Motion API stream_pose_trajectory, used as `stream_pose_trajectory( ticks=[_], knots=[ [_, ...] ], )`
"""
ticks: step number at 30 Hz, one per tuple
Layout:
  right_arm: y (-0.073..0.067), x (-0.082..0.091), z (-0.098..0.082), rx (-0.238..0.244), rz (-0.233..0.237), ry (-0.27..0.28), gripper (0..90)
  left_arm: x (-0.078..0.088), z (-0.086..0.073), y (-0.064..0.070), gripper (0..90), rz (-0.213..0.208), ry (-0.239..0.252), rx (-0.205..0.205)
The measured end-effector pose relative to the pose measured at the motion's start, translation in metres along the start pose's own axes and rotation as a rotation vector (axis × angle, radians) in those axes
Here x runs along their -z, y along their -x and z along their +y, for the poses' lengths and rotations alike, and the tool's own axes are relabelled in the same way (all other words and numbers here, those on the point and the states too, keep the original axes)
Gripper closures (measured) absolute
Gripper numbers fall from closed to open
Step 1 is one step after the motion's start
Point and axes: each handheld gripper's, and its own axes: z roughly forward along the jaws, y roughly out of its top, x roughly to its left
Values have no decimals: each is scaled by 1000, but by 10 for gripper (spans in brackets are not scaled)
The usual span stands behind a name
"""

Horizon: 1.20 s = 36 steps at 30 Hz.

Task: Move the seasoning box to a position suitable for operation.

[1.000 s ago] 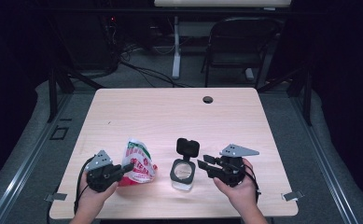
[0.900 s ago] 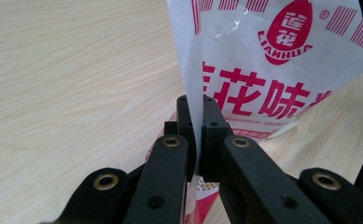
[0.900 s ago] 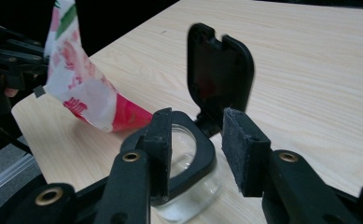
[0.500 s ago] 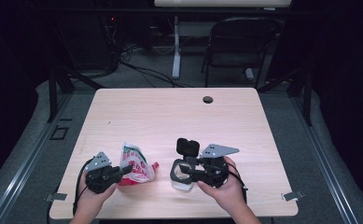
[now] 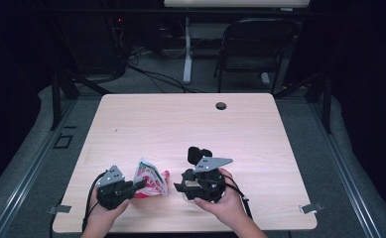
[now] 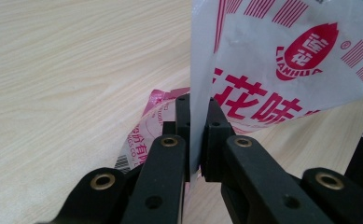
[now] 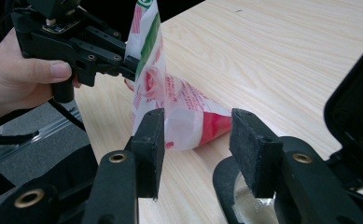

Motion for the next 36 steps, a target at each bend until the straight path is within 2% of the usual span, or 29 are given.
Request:
stream_pose_trajectory(
  ticks=[6,13,27,30,36],
  knots=[
    [-4,-4,-2,2,17,-2,556,-3,0,3,887,-12,-8,5],
    [-9,-3,-3,13,32,-6,552,-9,1,7,888,-25,-17,-21],
    [-17,-6,-4,26,50,-10,553,-10,0,8,889,-29,-16,-10],
    [-18,-10,-4,27,50,-14,553,-11,0,9,888,-31,-23,-12],
    [-16,-26,-4,27,37,-56,557,-11,0,9,887,-35,-21,-9]
  ],
)
